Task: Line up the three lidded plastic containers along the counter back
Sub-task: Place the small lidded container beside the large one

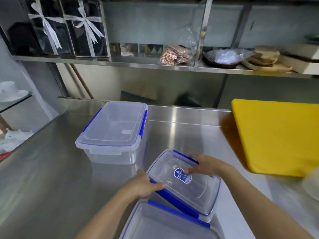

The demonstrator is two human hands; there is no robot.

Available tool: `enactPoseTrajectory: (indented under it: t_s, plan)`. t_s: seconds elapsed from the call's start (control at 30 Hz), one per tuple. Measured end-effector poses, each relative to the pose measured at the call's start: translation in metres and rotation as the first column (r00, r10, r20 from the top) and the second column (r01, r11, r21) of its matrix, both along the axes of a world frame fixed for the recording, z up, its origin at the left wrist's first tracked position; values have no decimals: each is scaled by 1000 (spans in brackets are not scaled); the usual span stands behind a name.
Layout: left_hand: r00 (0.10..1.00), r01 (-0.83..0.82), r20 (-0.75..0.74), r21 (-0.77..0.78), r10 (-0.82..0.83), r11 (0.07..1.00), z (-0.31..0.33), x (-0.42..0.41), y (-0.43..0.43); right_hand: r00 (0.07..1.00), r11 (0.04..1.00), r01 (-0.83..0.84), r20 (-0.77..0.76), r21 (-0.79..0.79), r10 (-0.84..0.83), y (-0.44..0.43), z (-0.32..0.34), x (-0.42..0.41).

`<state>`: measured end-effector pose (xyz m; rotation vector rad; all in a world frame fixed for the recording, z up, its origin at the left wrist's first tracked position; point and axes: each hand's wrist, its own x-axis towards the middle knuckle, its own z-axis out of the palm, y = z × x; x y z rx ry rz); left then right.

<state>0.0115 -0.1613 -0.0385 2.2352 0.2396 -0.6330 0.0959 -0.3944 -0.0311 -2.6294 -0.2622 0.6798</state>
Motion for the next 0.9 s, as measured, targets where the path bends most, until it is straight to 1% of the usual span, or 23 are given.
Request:
enactPoseTrajectory:
  t_s: [0.1, 0.13, 0.2, 0.23, 0.27, 0.3, 0.33, 0.37, 0.43, 0.47, 0.5, 0.53, 0.57, 0.6, 0.63, 0.67, 0.7, 0.73, 0.8, 0.9]
  plan:
    - [970, -208, 97, -161, 225, 965, -10, 3, -15, 991, 997, 79, 113, -10, -77, -2, -8, -10]
    - [945, -249, 172, -176, 279, 952, -13, 6, -22, 985, 995, 98, 143, -32, -92, -2, -11, -12]
    - [872, -317, 341, -157, 352, 936, -18, 10, -34, 972, 983, 139, 206, -116, -113, -1, -18, -14]
    - [840, -341, 383, -181, 385, 923, -18, 11, -39, 957, 970, 196, 243, -147, -157, 1, -22, -14]
    - [834, -332, 372, -253, 408, 909, -17, 13, -44, 934, 951, 277, 272, -139, -232, 4, -24, -14]
    - [859, -283, 320, -351, 398, 893, -15, 15, -49, 906, 928, 356, 283, -109, -314, 8, -26, -14]
    - [901, -220, 254, -431, 352, 875, -13, 16, -52, 884, 908, 413, 268, -69, -382, 12, -26, -13]
    - [936, -160, 208, -465, 283, 871, -12, 17, -54, 874, 895, 446, 224, -22, -431, 14, -26, -13]
    - [969, -69, 189, -406, 157, 911, -12, 19, -53, 870, 872, 478, 80, 105, -487, 13, -24, -10]
    - [976, -28, 191, -358, 102, 933, -12, 19, -50, 877, 865, 469, 24, 180, -481, 9, -22, -10]
    - [979, 22, 201, -308, 43, 951, -11, 19, -46, 895, 863, 433, -8, 261, -447, 4, -18, -10]
    - [976, 78, 216, -258, -21, 963, -12, 20, -40, 926, 870, 360, -13, 335, -378, -2, -15, -12]
    - [968, 140, 234, -199, -92, 970, -11, 19, -35, 963, 891, 250, 2, 378, -271, -8, -11, -14]
    - [956, 199, 244, -135, -162, 971, -11, 18, -30, 991, 920, 122, 11, 373, -136, -14, -9, -18]
    - [942, 253, 248, -76, -227, 965, -10, 17, -26, 1000, 945, 4, -13, 327, 0, -20, -7, -21]
    - [928, 293, 248, -26, -278, 956, -10, 16, -24, 992, 961, -83, -66, 263, 104, -25, -7, -24]
    - [918, 320, 245, 12, -313, 947, -12, 15, -24, 979, 967, -142, -113, 211, 168, -30, -8, -26]
    - [909, 337, 245, 44, -337, 941, -13, 15, -25, 970, 968, -182, -132, 172, 206, -33, -10, -28]
    - [895, 343, 272, 86, -353, 935, -18, 16, -28, 967, 966, -218, -100, 136, 233, -35, -14, -27]
    - [879, 312, 350, 92, -324, 946, -25, 21, -30, 972, 962, -228, -18, 151, 233, -33, -17, -20]
